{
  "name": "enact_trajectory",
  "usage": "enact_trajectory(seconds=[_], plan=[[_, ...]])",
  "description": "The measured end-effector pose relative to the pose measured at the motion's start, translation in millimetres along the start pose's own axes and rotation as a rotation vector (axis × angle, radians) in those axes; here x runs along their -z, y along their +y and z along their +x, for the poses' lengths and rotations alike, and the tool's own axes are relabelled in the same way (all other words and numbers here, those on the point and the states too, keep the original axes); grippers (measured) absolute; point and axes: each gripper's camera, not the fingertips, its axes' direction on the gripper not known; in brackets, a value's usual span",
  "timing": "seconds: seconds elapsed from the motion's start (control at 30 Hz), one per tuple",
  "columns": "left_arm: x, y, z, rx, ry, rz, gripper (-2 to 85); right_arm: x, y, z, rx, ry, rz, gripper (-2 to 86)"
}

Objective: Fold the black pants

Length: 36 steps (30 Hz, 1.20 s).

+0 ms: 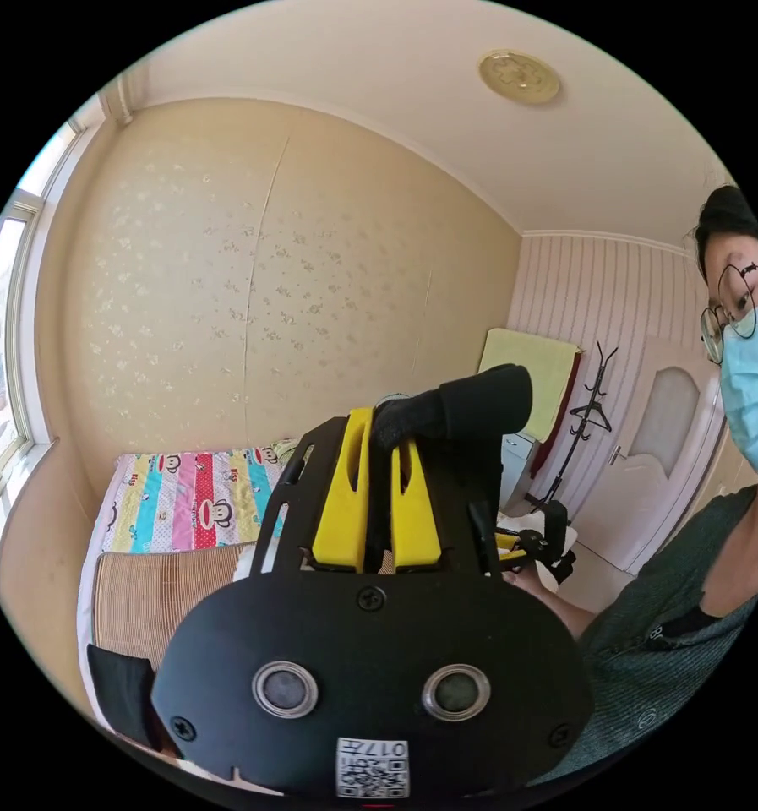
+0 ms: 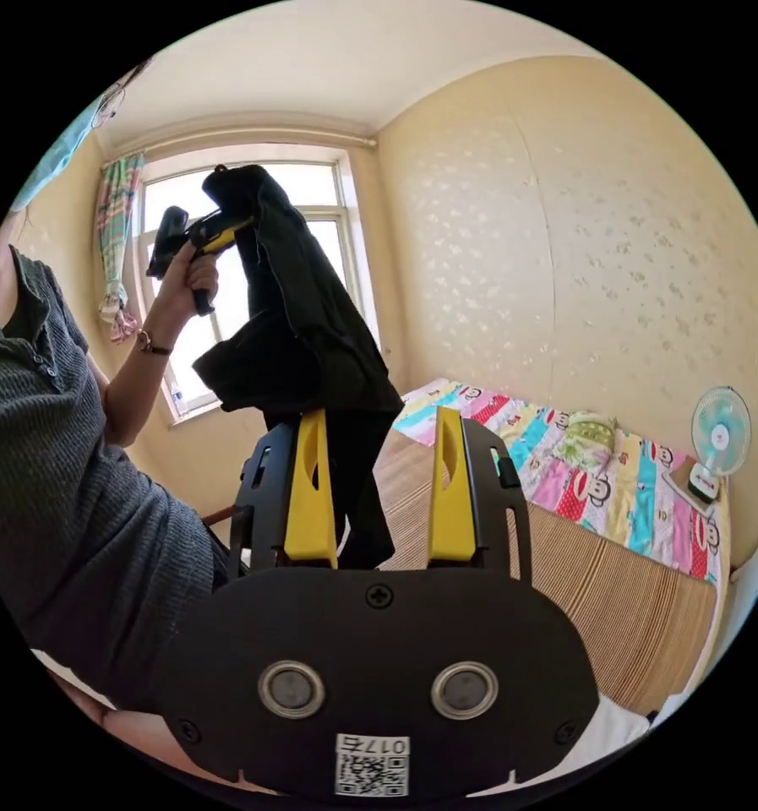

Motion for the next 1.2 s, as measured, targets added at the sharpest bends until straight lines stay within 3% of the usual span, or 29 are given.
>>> enact_trajectory(seconds=[0.1,0.23,0.5,0.73,0.97,1.1,1.2], plan=[[40.7,-11.4,-21.2,-0.022,0.021,0.016,2.3,8.2,-35.3,0.0,0.062,-0.170,0.129,7.1],[108.8,-33.5,-74.9,0.032,0.126,0.040,3.0,45.7,-74.1,-2.3,0.053,-0.333,0.371,4.4],[210.1,-118.1,-110.7,-0.173,0.480,0.010,3.4,136.5,-201.9,-117.2,0.213,-0.102,0.397,3.2],[251.5,-229.3,-117.7,-0.221,0.584,0.078,3.5,203.0,-273.2,-132.9,0.191,0.033,0.402,3.1],[182.5,-288.7,-154.9,-0.126,0.491,0.019,3.5,182.3,-273.2,-4.7,-0.023,0.122,0.236,3.0],[67.8,-288.0,-220.1,0.046,0.383,-0.077,2.6,106.7,-239.3,143.0,-0.225,0.195,0.048,2.9],[-58.9,-304.1,-299.2,0.200,0.293,-0.220,2.3,19.4,-225.4,271.4,-0.238,0.326,-0.097,2.8]])
